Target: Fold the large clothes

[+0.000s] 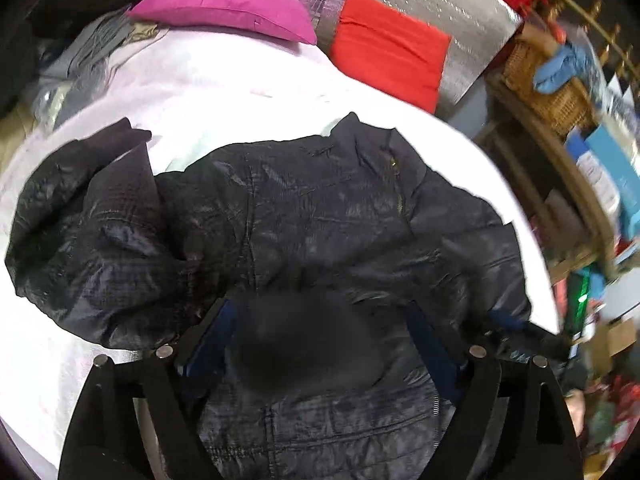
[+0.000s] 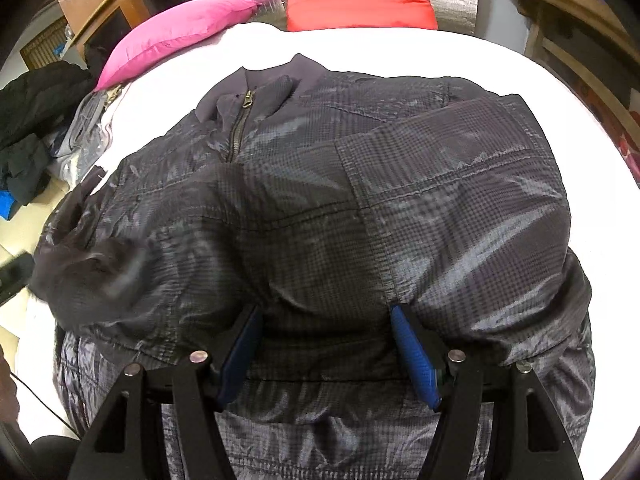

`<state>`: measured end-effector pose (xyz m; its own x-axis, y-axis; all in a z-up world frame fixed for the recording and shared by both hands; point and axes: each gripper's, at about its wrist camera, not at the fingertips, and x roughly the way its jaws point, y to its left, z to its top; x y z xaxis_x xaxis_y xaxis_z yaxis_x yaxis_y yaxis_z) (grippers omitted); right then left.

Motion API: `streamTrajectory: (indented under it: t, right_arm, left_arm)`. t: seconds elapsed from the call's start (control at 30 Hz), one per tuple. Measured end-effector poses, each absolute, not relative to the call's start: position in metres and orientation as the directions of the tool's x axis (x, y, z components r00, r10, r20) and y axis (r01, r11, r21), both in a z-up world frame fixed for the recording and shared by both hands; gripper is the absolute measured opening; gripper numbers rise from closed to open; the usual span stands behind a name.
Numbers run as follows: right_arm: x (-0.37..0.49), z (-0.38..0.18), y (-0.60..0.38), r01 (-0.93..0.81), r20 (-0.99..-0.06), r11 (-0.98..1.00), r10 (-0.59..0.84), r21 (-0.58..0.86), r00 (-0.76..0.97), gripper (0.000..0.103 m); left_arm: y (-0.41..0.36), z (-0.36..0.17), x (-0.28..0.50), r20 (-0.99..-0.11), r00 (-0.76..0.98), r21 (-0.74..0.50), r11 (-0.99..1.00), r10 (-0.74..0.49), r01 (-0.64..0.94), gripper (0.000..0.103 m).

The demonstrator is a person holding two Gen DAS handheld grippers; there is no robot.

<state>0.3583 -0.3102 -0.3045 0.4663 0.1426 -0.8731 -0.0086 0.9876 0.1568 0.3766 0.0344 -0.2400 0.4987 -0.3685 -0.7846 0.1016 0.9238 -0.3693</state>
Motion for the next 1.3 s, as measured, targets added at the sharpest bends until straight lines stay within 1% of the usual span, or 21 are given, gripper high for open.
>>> streamTrajectory:
  t: [0.07,0.2,0.37,0.43,0.47,0.5,0.53,0.6,0.67,0.77,0.83,0.87,0.93,0.97,1.0,1.03,1.07,1.13,1.17,1.2,1.3]
  right_arm:
    - [0.358,-0.305,-0.309,-0.016,-0.874,0.989,0.137,0.146,0.467,0.071]
    - [0.358,-0.306,-0.305,-0.018,-0.876,0.993,0.111,0.117,0.47,0.071]
    - [0.358,-0.306,-0.307,-0.026,-0.876,0.992,0.123,0.126,0.467,0.071]
    - [0.358,-0.306,-0.308,-0.027,-0.876,0.992,0.125,0.127,0.467,0.071]
    - [0.358,-0.306,-0.307,-0.028,-0.876,0.992,0.122,0.123,0.467,0.071]
    - [0.358,-0.306,-0.307,-0.028,-0.876,0.992,0.119,0.12,0.467,0.071]
    - [0.358,-0.306,-0.306,-0.026,-0.877,0.993,0.116,0.117,0.467,0.071]
    - [0.357,-0.305,-0.306,-0.023,-0.877,0.993,0.113,0.115,0.468,0.071]
    - [0.357,-0.304,-0.307,-0.022,-0.874,0.992,0.119,0.123,0.47,0.071]
    - [0.355,-0.298,-0.316,0.009,-0.858,0.986,0.138,0.164,0.495,0.069]
    - [0.354,-0.292,-0.328,0.046,-0.841,0.981,0.139,0.19,0.524,0.069]
    - [0.353,-0.287,-0.337,0.068,-0.831,0.978,0.129,0.197,0.541,0.069]
    - [0.349,-0.275,-0.361,0.135,-0.803,0.968,0.092,0.21,0.589,0.071]
    - [0.348,-0.271,-0.376,0.17,-0.792,0.958,0.084,0.232,0.604,0.071]
    - [0.346,-0.268,-0.389,0.204,-0.786,0.945,0.08,0.255,0.612,0.071]
    - [0.345,-0.267,-0.399,0.228,-0.785,0.936,0.074,0.267,0.616,0.071]
    - [0.343,-0.266,-0.417,0.277,-0.784,0.919,0.054,0.281,0.618,0.071]
    - [0.343,-0.268,-0.438,0.336,-0.789,0.896,0.026,0.291,0.614,0.077]
    - [0.346,-0.272,-0.451,0.361,-0.799,0.884,0.023,0.296,0.601,0.078]
    - [0.35,-0.274,-0.458,0.378,-0.807,0.876,0.019,0.298,0.591,0.078]
    - [0.359,-0.285,-0.472,0.394,-0.808,0.858,0.041,0.33,0.588,0.078]
  left_arm:
    - [0.033,-0.243,0.377,-0.791,0.489,-0.367,0.925,-0.368,0.103,0.089]
    - [0.02,-0.265,0.384,-0.872,0.396,-0.274,0.958,-0.286,0.09,0.089]
    - [0.022,-0.265,0.377,-0.882,0.398,-0.23,0.968,-0.252,0.104,0.089]
    - [0.02,-0.273,0.377,-0.889,0.375,-0.237,0.965,-0.263,0.116,0.077]
    - [0.019,-0.277,0.377,-0.892,0.356,-0.252,0.96,-0.28,0.125,0.06]
    - [0.018,-0.28,0.377,-0.893,0.343,-0.262,0.957,-0.29,0.127,0.05]
    - [0.018,-0.283,0.378,-0.895,0.342,-0.258,0.957,-0.288,0.132,0.047]
    - [0.017,-0.284,0.378,-0.893,0.364,-0.225,0.963,-0.265,0.149,0.026]
    - [0.015,-0.276,0.375,-0.875,0.411,-0.203,0.965,-0.254,0.164,0.012]
    - [0.012,-0.261,0.369,-0.832,0.492,-0.178,0.963,-0.258,0.204,0.011]
    - [0.007,-0.257,0.369,-0.823,0.533,-0.094,0.973,-0.194,0.21,0.011]
    - [0.006,-0.26,0.37,-0.829,0.531,-0.072,0.975,-0.175,0.21,0.015]
    - [0.005,-0.272,0.375,-0.863,0.483,-0.059,0.978,-0.152,0.202,0.039]
    - [0.006,-0.276,0.377,-0.872,0.467,-0.063,0.98,-0.147,0.19,0.061]
    - [0.007,-0.28,0.378,-0.876,0.459,-0.069,0.982,-0.144,0.176,0.066]
    - [0.009,-0.283,0.379,-0.878,0.451,-0.093,0.981,-0.16,0.169,0.066]
    - [0.008,-0.285,0.38,-0.877,0.444,-0.116,0.978,-0.182,0.171,0.063]
    - [0.011,-0.285,0.38,-0.865,0.438,-0.186,0.967,-0.246,0.175,0.04]
    - [0.011,-0.284,0.38,-0.858,0.435,-0.216,0.96,-0.273,0.176,0.021]
    - [0.009,-0.284,0.381,-0.855,0.442,-0.216,0.961,-0.272,0.174,0.01]
    - [0.005,-0.281,0.384,-0.836,0.493,-0.176,0.969,-0.24,0.174,0.005]
